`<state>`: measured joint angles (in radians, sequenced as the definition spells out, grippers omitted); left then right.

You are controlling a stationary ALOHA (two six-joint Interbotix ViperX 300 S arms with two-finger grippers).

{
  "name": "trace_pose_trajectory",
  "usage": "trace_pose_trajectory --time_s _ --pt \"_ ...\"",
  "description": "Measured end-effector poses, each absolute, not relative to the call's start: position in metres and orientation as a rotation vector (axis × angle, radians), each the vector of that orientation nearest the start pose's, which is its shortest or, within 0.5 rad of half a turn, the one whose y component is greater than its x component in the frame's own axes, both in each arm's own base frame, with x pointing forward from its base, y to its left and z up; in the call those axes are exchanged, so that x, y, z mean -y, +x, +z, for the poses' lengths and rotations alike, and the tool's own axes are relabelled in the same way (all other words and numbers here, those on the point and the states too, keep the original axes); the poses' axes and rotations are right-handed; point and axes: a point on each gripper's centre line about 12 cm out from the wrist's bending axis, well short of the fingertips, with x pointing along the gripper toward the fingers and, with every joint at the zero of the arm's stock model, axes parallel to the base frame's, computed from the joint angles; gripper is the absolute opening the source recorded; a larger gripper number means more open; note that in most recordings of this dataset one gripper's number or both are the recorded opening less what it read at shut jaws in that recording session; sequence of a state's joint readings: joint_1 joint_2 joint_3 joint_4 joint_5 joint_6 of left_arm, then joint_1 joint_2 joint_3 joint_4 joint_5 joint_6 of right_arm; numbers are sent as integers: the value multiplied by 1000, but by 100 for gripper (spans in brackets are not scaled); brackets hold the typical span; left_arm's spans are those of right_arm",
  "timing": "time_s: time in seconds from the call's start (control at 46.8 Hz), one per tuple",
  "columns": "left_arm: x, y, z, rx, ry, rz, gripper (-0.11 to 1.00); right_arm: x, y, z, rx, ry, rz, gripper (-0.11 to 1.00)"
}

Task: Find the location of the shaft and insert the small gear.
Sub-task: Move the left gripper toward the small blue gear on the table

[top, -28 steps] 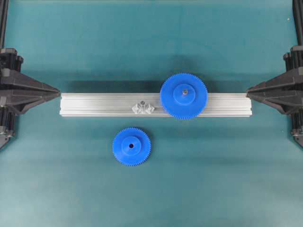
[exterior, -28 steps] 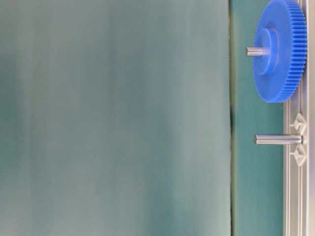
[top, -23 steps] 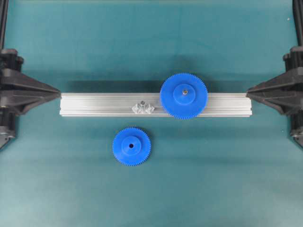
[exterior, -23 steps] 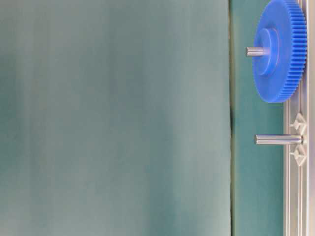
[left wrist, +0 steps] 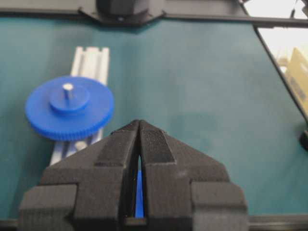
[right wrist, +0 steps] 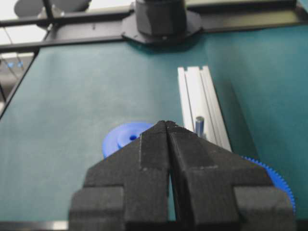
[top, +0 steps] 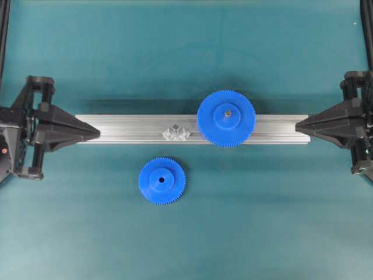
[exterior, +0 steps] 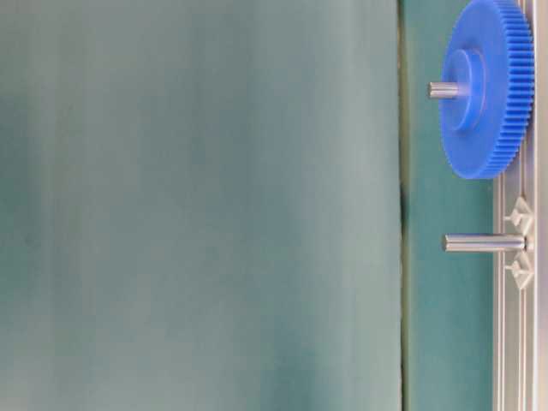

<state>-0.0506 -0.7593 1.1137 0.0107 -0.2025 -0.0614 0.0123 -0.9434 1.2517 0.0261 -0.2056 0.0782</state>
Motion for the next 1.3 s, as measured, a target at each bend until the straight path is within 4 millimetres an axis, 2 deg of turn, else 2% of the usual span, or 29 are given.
trace_pose_trajectory --time_s 0.428,0.834,1.305 --pt "19 254 266 -338 -97 -57 -1 0 194 237 -201 104 -13 2" --pt "28 277 251 -477 -90 -72 -1 10 191 226 -325 113 -67 2" --pt "37 306 241 -608 -75 -79 -1 10 189 225 -342 115 -71 2"
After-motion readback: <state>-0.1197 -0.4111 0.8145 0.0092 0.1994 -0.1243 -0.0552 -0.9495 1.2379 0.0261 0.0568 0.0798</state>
